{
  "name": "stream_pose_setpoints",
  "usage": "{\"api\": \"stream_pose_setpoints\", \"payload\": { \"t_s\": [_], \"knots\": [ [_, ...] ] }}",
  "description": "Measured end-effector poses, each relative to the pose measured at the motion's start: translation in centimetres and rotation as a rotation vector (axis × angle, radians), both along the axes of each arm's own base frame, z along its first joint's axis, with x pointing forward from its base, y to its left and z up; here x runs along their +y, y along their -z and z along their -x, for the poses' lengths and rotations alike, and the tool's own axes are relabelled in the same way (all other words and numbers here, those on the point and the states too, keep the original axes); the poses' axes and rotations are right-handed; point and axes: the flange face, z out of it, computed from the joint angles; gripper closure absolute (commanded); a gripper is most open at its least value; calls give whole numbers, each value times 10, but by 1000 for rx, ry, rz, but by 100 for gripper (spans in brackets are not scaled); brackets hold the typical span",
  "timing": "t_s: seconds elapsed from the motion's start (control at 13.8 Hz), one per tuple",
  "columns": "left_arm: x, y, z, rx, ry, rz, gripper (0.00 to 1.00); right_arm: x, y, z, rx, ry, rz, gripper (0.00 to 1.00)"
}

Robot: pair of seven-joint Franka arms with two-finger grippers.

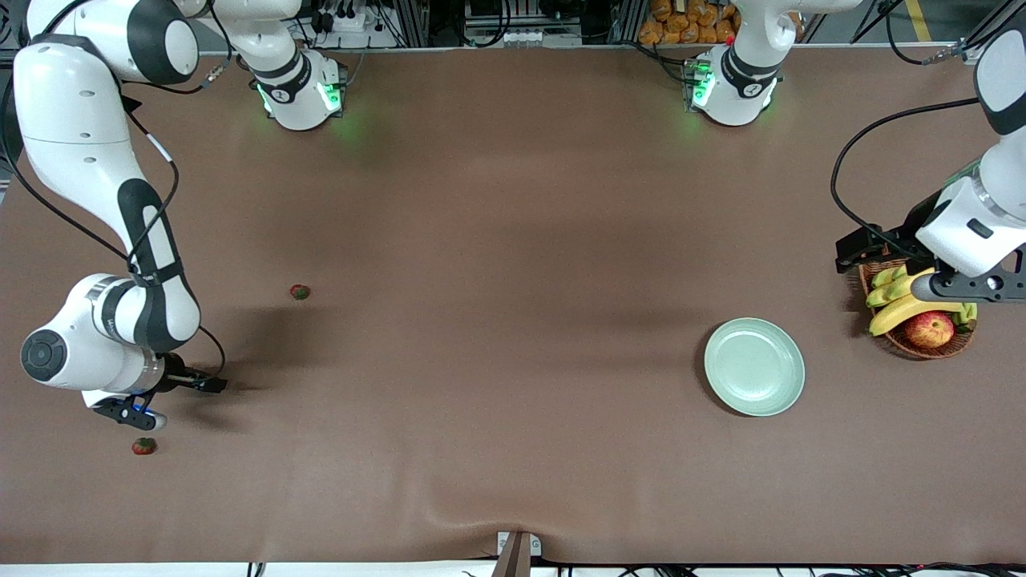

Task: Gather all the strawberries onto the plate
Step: 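Close the right gripper around the strawberry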

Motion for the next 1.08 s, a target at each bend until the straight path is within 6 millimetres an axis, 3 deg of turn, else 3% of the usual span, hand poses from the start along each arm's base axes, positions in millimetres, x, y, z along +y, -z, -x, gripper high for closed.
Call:
{"api": "stream_pose_setpoints", "payload": {
  "t_s": [0.07,0.43,0.58,0.87,1.08],
  "knots": [
    [0,3,-1,5,0,0,0,0,0,0,1,1,-1,98],
    [0,8,-3,14,0,0,0,1,0,1,7,-2,-4,100],
    [0,8,-3,13,0,0,0,12,-7,1,33,-12,-30,100],
    [-1,9,-3,14,0,1,0,64,-63,-5,41,-38,-154,100],
    [-1,10,-4,14,0,1,0,124,-105,-9,4,-77,-208,100]
  ]
}}
